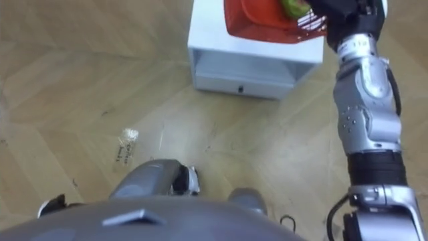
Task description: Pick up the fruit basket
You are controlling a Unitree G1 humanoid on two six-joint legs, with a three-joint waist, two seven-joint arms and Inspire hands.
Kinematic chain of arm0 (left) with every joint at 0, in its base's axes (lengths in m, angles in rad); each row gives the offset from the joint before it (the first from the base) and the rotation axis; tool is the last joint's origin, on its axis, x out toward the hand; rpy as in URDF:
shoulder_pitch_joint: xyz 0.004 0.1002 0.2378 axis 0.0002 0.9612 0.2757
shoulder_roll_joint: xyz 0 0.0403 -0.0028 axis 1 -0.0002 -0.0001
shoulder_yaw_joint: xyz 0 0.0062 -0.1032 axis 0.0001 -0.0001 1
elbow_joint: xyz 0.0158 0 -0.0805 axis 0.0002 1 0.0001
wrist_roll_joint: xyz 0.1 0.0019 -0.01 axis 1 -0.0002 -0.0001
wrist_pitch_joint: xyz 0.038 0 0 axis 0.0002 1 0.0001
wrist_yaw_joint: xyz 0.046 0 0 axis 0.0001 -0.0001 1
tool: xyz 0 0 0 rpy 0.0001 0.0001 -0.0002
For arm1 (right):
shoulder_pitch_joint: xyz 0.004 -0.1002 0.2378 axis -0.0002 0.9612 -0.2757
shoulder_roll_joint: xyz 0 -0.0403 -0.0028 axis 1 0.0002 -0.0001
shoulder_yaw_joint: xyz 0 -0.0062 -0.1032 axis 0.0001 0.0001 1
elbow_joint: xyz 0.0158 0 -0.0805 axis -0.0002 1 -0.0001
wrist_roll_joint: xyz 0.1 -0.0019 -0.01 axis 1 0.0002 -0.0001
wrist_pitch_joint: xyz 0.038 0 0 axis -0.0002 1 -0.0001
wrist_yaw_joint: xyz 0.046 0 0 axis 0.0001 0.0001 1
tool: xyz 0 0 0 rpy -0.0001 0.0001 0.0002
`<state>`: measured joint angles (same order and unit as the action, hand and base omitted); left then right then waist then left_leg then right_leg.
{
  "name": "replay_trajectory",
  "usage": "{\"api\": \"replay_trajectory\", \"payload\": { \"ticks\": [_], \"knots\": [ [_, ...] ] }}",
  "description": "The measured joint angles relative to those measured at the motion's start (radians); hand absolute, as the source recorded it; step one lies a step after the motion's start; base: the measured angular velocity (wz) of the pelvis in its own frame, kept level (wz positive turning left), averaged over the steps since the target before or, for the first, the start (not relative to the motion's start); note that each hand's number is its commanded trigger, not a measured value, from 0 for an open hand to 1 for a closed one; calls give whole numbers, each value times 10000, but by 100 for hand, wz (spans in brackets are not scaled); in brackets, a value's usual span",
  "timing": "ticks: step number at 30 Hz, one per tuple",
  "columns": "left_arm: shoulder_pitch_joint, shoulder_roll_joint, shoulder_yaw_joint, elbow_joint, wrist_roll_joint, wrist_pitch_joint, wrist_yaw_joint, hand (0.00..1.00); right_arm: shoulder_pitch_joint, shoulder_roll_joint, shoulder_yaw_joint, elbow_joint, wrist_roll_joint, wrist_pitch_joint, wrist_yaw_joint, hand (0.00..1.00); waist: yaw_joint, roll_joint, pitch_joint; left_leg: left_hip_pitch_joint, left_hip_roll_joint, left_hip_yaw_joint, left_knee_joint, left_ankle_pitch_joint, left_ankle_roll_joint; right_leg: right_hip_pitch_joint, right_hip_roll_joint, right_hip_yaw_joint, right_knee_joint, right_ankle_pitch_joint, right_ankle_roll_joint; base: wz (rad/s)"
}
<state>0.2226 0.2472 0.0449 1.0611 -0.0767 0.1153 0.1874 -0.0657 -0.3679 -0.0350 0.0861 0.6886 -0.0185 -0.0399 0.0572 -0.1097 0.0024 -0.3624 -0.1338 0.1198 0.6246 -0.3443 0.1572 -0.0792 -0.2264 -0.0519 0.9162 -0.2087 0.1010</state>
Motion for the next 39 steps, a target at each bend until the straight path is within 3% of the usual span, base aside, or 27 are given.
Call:
{"api": "replay_trajectory", "payload": {
  "ticks": [1, 2, 3, 4, 5, 6, 7, 8, 9, 14, 20, 25, 31, 34, 35, 36, 37, 38, 39],
  "knots": [
    [23, -44, 114, -44, 17, -23, 49, 0, 46, 0, -35, -2, -2, 114, -17, 100, 19, 30, 20, 247, 2, -138, -171, 9, -19, -167, 82, -19, 14, -493, -12, -10],
    [27, -53, 129, -34, 23, -17, 85, 0, 58, 1, -35, -3, -10, 224, -13, 100, 43, 65, 43, 415, 10, -211, -293, 36, -66, -306, 165, -12, 13, -738, -41, -13],
    [35, -68, 185, -42, 24, -7, 163, 0, 60, 1, -31, -9, -9, 402, 9, 100, 43, 137, 99, 740, 79, -273, -579, 123, -166, -673, 282, -37, -74, -1209, -176, -10],
    [47, -83, 211, -55, 24, -7, 220, 0, 60, -1, -31, -10, -10, 448, 18, 100, 40, 183, 131, 896, 133, -292, -727, 169, -202, -913, 352, -65, -204, -1419, -216, -5],
    [61, -100, 249, -116, 26, 4, 288, 0, 60, -3, -37, -11, -47, 461, 5, 100, -36, 243, 159, 1123, 212, -446, -963, 243, -308, -1372, 480, -67, -664, -1745, -221, 20],
    [65, -95, 350, -187, 43, 2, 315, 0, 63, -1, -70, -48, -134, 531, -4, 100, -273, 262, 152, 1259, 302, -637, -1114, 350, -406, -1713, 612, -48, -1663, -1802, -210, 33],
    [62, -85, 372, -225, 58, -10, 357, 0, 86, -3, -106, -95, -134, 573, -17, 100, -349, 254, 148, 1295, 340, -729, -1125, 377, -456, -1826, 690, 4, -2396, -1693, -171, 49],
    [97, -102, 373, -273, 79, -52, 428, 0, 172, -10, -188, -178, -141, 651, -37, 100, -427, 243, 71, 1316, 413, -896, -1100, 376, -613, -1717, 810, -87, -3185, -1306, -330, 39],
    [177, -199, 362, -340, 84, -51, 428, 0, 218, -10, -259, -230, -146, 729, -110, 100, -434, 388, -85, 1375, 609, -916, -1265, 457, -746, -1325, 974, -475, -3868, -1083, -556, 32],
    [230, -361, 350, -387, 109, -37, 420, 0, 215, -34, -291, -252, 68, 748, -152, 100, -366, 301, -49, 2366, 933, -991, -2470, 819, -925, 12, 1422, -932, -5525, -485, -674, 21],
    [235, -398, 313, -395, 280, -89, 435, 0, 212, -34, -294, -281, 206, 750, -501, 100, -244, 341, -43, 2891, 882, -1202, -2956, 855, -918, 983, 1477, -1322, -6663, -245, -586, 14],
    [349, -402, 304, -439, 326, -127, 445, 0, 207, 14, -287, -435, 358, 770, -541, 100, -173, 375, -40, 3163, 845, -1274, -3413, 955, -888, 1041, 1467, -1350, -6796, -190, -569, 2],
    [888, -393, 322, -774, 1527, -105, 362, 0, 273, 16, -297, -589, 340, 772, -603, 100, -33, 435, -18, 3576, 874, -1564, -3875, 1033, -959, 1156, 1511, -1417, -6779, -190, -570, 5],
    [895, -407, 310, -962, 1583, -57, 349, 0, 274, 16, -291, -584, 182, 810, -665, 100, 71, 502, 10, 3591, 943, -2174, -3932, 1083, -984, 868, 1581, -1462, -6320, -219, -580, 1],
    [852, -387, 325, -993, 1599, -97, 347, 0, 259, 32, -288, -505, 87, 813, -654, 100, 272, 592, 45, 3571, 1074, -2872, -3939, 1091, -1001, 441, 1840, -1234, -6360, -397, -681, -59],
    [684, -380, 518, -929, 1809, -128, 331, 0, 37, 34, -157, -313, 33, 824, -583, 100, 534, 629, 73, 3401, 1274, -3291, -3909, 1079, -1075, -297, 2241, -786, -7097, -28, -1198, -68],
    [659, -378, 624, -822, 1923, -129, 307, 0, -76, 34, -89, -214, 36, 823, -577, 100, 554, 576, 42, 3276, 1339, -3345, -3858, 1063, -1191, -618, 2384, -788, -7550, 722, -1300, -24],
    [435, -418, 717, -501, 1994, -115, 204, 0, -127, 17, -76, 33, 46, 809, -599, 100, 348, 705, 40, 3138, 1490, -3288, -3900, 1029, -1533, -631, 2384, -1346, -7527, 1521, -1504, 35],
    [311, -420, 659, -366, 1985, -139, 121, 0, -212, 33, -68, 436, 111, 807, -727, 100, 258, 704, 43, 3077, 1587, -2484, -4105, 1167, -1784, -629, 2338, -1568, -7506, 1521, -1508, 51]
  ]
}}
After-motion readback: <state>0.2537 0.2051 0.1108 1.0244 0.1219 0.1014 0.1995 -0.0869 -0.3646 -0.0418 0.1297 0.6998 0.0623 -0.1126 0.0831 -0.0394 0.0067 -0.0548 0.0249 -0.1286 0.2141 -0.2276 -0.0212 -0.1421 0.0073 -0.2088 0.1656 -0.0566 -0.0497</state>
